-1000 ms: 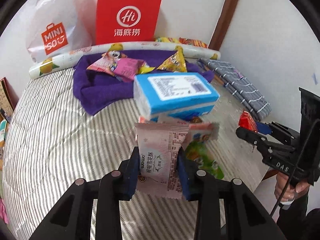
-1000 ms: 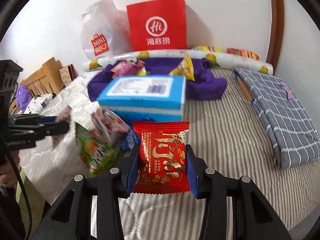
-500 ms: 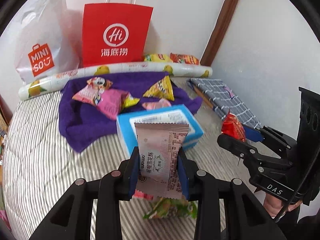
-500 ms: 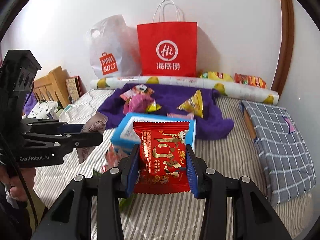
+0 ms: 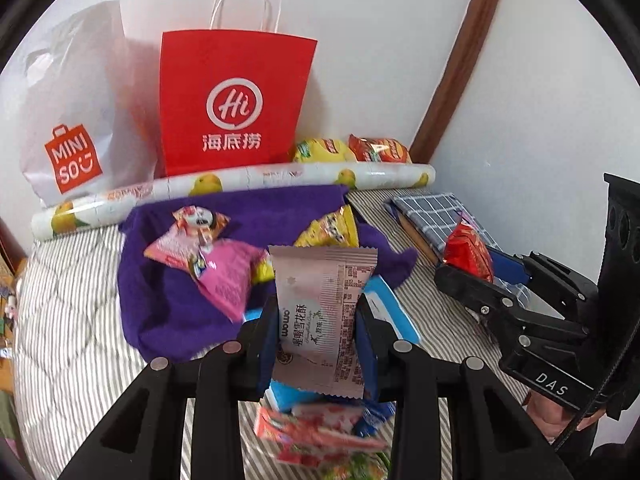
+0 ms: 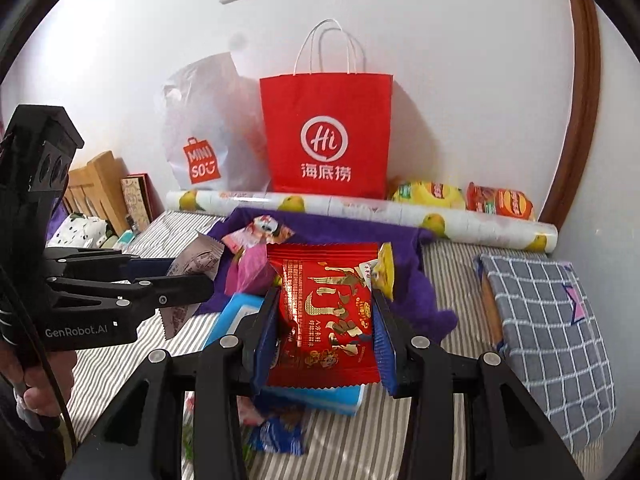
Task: Organize snacks
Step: 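Carry the red packet and pale pink packet in both tools over the purple towel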
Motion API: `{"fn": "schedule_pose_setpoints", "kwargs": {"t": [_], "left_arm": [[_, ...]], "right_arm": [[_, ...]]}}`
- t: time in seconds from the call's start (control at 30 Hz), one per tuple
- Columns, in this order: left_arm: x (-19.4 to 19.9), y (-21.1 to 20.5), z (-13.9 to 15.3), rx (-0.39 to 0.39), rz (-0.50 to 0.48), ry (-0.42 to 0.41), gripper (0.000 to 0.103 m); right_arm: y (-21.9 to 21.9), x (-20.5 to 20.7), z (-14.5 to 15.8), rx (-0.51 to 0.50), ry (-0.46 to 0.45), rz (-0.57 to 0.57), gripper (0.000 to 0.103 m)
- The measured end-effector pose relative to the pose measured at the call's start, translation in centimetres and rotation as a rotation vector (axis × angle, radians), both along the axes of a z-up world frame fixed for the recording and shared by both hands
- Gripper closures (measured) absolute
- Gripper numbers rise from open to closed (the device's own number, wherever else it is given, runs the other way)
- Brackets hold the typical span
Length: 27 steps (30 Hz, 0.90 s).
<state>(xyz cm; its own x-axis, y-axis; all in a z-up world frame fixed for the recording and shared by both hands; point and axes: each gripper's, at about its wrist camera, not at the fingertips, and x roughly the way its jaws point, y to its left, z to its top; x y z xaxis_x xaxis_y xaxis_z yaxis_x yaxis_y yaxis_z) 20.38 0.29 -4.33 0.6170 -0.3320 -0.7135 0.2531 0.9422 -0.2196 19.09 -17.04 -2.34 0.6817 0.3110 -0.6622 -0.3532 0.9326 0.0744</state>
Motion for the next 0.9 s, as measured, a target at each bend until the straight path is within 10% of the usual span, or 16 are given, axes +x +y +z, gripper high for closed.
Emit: {"fn": "schedule_pose_setpoints", "kwargs": {"t": [0.9], "left_arm": [[11.6,2.9,0.0,0.033,0.114,-0.004,0.07]], "right_arm": [[0.7,12.3,-1.4,0.122,-0.013,-0.039,0.06]]}}
